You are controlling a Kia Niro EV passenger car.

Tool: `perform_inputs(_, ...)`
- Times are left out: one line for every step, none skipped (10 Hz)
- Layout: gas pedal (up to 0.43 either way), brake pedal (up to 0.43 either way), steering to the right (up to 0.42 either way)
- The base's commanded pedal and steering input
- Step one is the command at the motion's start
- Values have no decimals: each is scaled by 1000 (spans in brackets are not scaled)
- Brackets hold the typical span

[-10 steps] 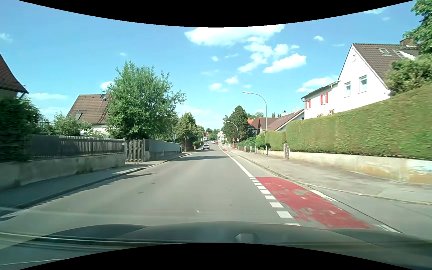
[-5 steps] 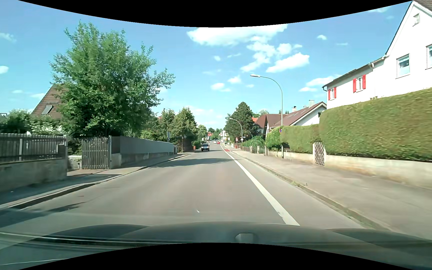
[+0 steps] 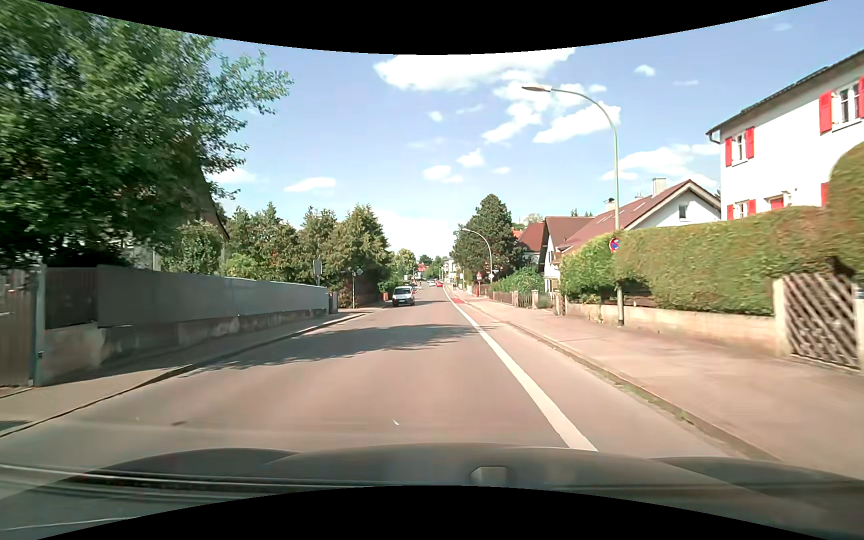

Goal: Follow the waypoints while adhering to traffic rules and regulations

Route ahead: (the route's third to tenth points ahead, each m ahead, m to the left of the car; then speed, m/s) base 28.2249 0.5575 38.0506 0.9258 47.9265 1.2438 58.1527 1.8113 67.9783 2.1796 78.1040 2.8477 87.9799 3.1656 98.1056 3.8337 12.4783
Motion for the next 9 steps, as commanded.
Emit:
perform_inputs(20,6,-5)
perform_inputs(20,6,-6)
perform_inputs(20,6,-6)
perform_inputs(20,6,-7)
perform_inputs(20,6,-9)
perform_inputs(20,6,-9)
perform_inputs(20,6,-9)
perform_inputs(20,6,-9)
perform_inputs(20,6,-9)
